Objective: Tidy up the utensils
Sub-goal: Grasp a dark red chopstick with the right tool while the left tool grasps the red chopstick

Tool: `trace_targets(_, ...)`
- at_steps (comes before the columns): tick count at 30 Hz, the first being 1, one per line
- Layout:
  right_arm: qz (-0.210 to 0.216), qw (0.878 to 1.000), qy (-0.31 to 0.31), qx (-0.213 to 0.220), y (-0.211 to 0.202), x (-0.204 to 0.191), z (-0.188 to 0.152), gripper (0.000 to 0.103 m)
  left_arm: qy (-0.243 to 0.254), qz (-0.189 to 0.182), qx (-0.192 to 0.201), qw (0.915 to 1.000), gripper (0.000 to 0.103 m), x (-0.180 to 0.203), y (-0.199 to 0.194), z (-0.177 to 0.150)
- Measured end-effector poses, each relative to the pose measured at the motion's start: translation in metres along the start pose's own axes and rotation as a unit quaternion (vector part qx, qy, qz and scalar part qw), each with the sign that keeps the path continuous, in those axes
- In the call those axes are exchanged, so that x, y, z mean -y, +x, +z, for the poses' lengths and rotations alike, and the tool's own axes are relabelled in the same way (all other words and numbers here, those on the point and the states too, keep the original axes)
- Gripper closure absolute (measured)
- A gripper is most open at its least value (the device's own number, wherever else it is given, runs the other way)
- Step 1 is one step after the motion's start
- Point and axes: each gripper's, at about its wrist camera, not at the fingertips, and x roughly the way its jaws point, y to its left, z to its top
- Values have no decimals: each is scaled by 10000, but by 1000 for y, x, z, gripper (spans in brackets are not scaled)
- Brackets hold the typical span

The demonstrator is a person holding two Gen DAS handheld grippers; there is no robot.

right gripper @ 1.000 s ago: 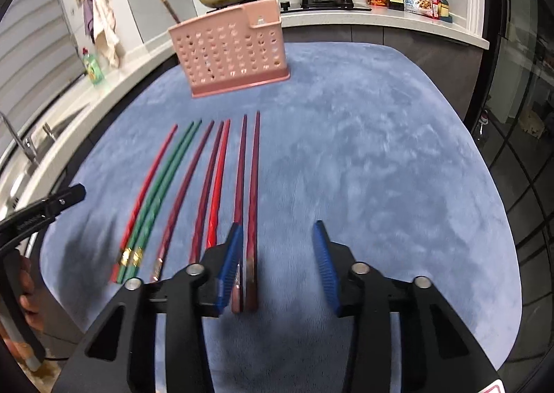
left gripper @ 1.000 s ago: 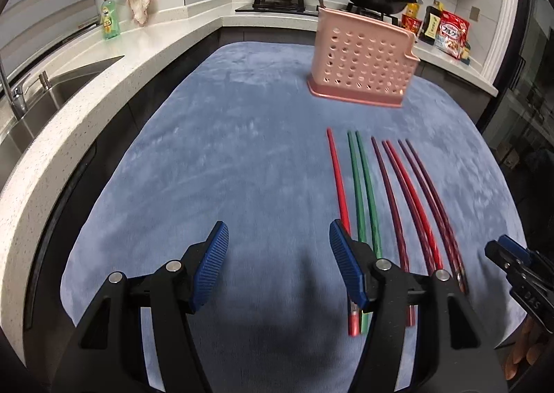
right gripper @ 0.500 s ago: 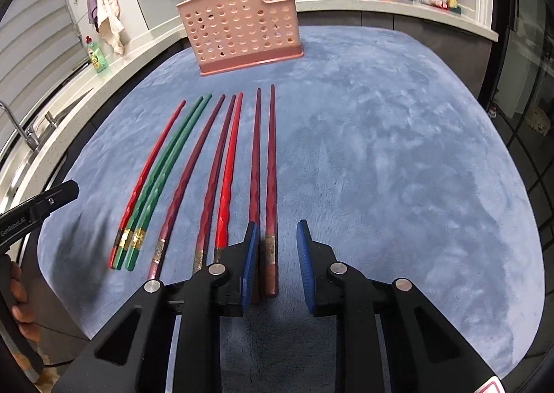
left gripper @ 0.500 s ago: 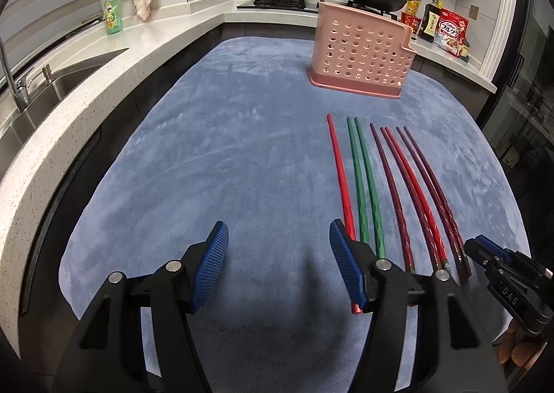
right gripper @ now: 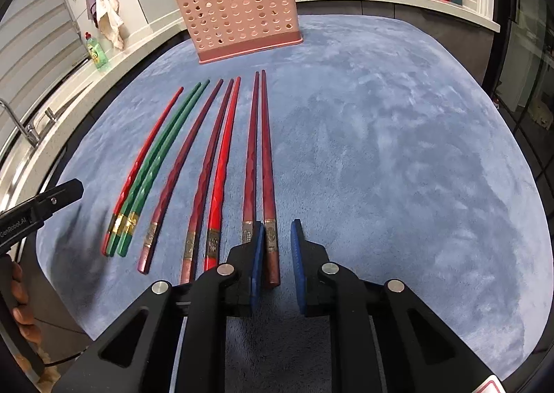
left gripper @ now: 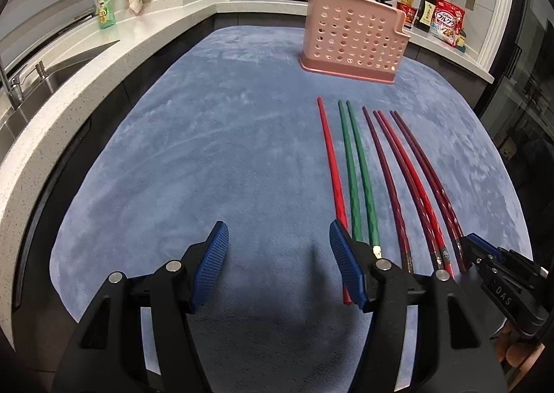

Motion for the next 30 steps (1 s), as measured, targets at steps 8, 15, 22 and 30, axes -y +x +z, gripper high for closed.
trace_targets(8, -34, 9998, 173, 47, -3, 11, 2, 95, 20, -142, -134, 9998, 45, 7, 4, -5)
trace_targets(15, 25, 9996, 273, 36, -4, 14, -1, 95, 68, -269, -305, 9992, 45, 19, 14, -13)
trace_targets(22, 81, 9994, 347, 29, -3, 16, -1, 95, 89, -209, -406, 9989, 45, 21, 24, -17)
trace_targets(30, 74, 9994, 345, 24, -3, 16, -2, 95, 114, -117, -381, 9991, 44, 19, 27, -18)
